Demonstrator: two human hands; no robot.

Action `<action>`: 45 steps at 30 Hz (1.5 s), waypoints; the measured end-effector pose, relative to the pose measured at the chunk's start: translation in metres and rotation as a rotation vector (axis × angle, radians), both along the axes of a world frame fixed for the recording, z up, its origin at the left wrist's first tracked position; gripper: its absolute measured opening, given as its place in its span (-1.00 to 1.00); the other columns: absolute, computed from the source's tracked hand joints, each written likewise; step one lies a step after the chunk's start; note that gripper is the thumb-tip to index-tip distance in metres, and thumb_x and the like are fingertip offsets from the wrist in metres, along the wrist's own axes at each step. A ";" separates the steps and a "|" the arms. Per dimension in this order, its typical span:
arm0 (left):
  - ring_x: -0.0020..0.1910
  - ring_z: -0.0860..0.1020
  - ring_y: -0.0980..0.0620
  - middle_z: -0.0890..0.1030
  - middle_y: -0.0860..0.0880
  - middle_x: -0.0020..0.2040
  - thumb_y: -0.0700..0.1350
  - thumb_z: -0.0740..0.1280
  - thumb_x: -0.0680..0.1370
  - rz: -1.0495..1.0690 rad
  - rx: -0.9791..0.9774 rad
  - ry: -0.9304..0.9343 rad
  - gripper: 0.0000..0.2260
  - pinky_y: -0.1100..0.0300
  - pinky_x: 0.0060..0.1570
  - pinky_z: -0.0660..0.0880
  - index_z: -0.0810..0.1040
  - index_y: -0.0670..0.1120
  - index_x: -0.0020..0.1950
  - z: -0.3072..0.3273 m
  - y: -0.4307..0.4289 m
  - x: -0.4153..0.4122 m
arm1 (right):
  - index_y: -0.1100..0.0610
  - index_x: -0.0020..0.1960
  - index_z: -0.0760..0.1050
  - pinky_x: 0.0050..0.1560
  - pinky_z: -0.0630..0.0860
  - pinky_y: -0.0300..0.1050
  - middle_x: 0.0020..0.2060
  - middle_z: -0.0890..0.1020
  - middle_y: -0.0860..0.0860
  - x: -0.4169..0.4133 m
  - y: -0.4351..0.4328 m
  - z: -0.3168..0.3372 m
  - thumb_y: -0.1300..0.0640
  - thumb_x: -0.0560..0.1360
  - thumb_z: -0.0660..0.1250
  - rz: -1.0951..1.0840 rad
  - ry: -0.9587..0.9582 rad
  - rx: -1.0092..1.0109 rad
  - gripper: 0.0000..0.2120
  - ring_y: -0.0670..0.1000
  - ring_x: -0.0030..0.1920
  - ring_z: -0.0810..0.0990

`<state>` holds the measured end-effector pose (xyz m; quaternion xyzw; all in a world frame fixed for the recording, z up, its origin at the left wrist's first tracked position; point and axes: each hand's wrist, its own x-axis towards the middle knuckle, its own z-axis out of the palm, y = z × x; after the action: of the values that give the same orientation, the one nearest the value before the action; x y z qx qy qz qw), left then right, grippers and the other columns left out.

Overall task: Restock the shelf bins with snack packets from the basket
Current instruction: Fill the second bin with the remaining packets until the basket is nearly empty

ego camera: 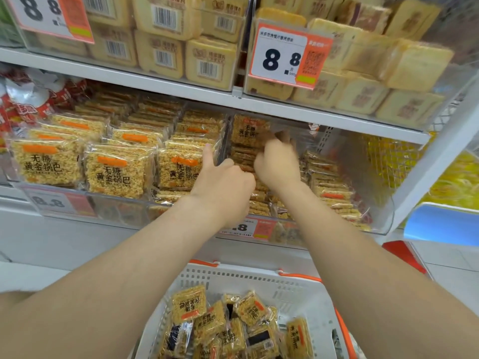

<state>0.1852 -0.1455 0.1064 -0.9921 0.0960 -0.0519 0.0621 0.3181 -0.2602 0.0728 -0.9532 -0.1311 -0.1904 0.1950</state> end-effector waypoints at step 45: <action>-0.29 0.40 0.01 0.40 -0.05 -0.15 -0.30 0.25 0.64 0.084 0.195 0.754 -0.83 0.12 -0.30 0.40 0.49 -0.13 0.20 -0.083 0.036 -0.064 | 0.13 0.39 0.50 0.45 0.26 0.37 0.51 0.26 0.19 -0.178 0.049 -0.295 0.19 0.56 0.35 0.634 0.634 -0.709 -0.60 0.32 0.47 0.21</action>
<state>0.1212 -0.1097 0.0232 -0.9340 0.0758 0.3284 0.1184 0.1402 -0.2110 -0.2218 -0.8848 -0.4017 0.2284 -0.0592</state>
